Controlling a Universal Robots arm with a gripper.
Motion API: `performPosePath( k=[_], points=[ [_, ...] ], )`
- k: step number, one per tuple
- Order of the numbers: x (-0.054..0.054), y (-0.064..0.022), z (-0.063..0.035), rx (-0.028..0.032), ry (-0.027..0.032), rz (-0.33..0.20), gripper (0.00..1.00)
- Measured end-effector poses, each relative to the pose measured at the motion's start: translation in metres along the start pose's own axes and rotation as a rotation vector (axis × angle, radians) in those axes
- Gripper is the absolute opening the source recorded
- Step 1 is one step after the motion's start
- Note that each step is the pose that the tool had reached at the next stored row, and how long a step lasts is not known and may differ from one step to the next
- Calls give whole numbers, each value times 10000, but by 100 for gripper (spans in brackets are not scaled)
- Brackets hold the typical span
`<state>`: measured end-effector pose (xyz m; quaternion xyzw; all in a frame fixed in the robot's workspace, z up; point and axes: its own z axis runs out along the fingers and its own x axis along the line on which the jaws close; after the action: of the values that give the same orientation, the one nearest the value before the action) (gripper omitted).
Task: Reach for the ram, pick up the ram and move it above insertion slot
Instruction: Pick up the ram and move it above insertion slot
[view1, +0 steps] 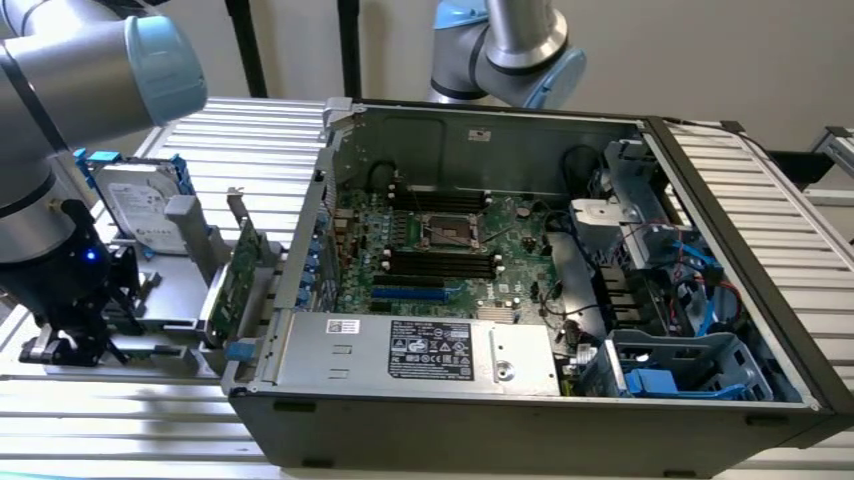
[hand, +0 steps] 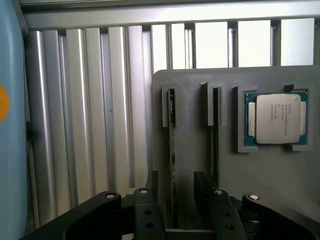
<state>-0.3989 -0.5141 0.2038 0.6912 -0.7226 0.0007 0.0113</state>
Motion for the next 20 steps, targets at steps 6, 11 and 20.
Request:
performPosePath(
  k=[6,11,20],
  points=[
    [0,1,42,-30,-18,-56,42],
    [-1,1,56,-65,-16,-82,27],
    [-1,1,57,-72,-17,-83,13]
  ],
)
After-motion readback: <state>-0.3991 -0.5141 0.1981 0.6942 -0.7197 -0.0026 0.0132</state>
